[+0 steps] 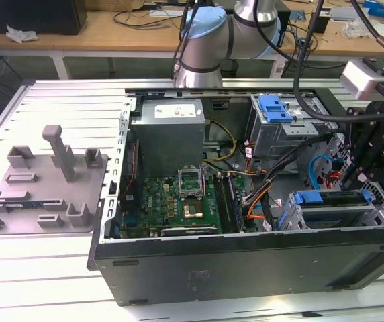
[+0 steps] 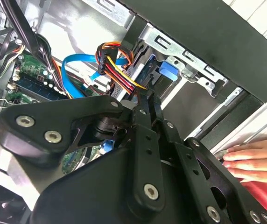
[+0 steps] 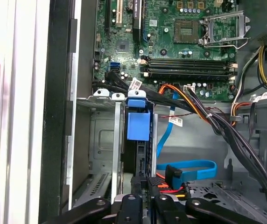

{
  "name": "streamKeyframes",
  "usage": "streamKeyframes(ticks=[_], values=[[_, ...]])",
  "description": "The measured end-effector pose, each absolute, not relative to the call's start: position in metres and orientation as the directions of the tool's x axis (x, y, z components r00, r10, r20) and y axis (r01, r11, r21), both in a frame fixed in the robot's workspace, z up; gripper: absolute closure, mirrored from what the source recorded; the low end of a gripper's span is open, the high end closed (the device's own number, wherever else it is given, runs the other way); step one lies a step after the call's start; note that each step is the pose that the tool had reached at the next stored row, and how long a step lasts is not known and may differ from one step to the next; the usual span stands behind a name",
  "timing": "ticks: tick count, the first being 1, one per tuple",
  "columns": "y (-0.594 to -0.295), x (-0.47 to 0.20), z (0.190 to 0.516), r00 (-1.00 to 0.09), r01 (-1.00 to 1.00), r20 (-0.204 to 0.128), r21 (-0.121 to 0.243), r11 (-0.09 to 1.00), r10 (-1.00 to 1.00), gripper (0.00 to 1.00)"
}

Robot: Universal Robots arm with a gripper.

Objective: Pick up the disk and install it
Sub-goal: 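Insert the first disk wire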

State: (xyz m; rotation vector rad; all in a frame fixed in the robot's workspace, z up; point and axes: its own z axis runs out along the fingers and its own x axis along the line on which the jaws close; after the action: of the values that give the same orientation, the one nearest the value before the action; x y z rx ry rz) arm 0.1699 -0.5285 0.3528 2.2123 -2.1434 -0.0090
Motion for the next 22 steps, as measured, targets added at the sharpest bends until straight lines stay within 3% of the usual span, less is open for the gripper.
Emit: streamKeyframes(ticks=[22], values=[[-0.529, 0.1709, 0.3477, 0.002, -0.999, 0.038, 0.048, 0.0, -0.999, 0.84]])
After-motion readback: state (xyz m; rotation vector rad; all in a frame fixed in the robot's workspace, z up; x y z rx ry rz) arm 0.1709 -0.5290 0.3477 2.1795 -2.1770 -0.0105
